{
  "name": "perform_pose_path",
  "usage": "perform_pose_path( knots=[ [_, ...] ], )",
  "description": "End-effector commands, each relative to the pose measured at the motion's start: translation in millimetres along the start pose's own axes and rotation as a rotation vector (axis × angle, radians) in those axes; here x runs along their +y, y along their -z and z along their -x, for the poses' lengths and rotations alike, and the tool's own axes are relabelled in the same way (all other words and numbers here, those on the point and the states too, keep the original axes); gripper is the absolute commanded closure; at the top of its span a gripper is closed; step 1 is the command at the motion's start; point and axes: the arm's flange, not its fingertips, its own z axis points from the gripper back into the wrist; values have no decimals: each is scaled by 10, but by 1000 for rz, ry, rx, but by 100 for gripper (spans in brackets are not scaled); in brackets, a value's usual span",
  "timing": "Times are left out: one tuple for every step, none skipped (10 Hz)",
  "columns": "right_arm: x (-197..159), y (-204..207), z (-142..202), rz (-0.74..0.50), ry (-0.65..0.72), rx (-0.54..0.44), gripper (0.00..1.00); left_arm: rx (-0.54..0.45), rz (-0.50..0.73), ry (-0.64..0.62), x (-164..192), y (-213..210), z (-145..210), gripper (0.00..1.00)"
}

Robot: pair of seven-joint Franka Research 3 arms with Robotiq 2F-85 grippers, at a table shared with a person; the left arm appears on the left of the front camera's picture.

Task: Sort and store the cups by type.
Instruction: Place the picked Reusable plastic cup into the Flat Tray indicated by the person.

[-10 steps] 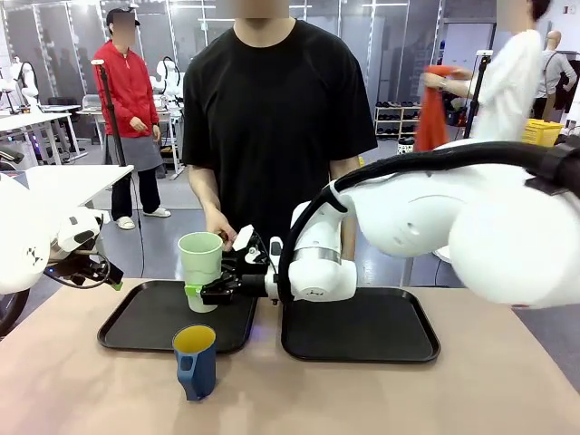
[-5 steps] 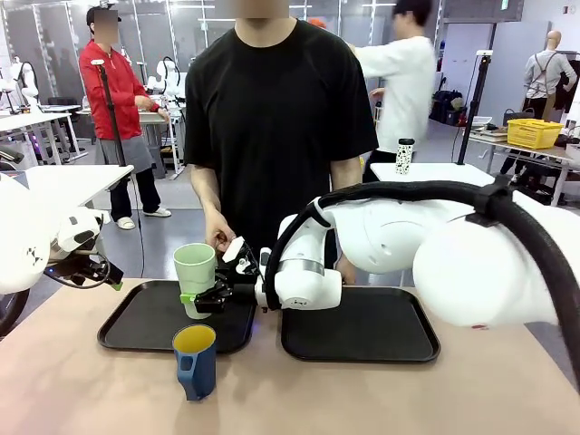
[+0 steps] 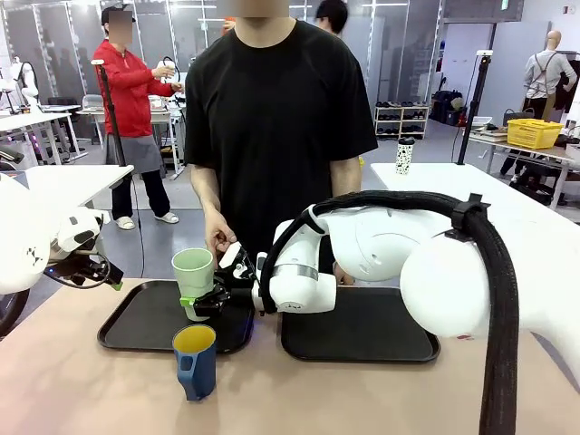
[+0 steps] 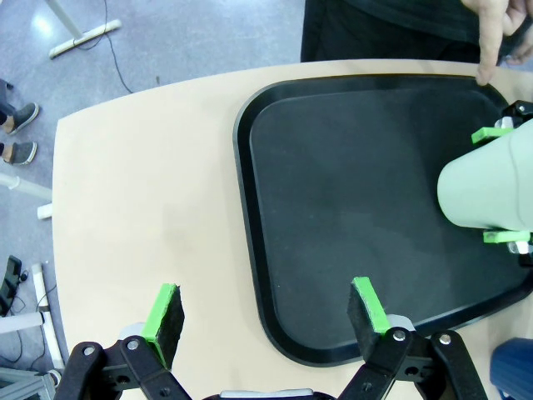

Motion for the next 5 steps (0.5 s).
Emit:
perform_pose_path(
  knots=[
    [9,31,-19,30,-1,15,17,-1,0,0,5,-7,-3,0],
    [3,15,-9,34,-3,32,17,-1,0,0,5,-7,-3,0],
    [8,-8,-2,31,10,34,17,-1,0,0,5,-7,-3,0],
    [6,-30,-7,31,18,36,9,-1,0,0,5,-7,-3,0],
    [5,-48,-8,32,14,42,0,-1,0,0,5,-7,-3,0]
  ],
)
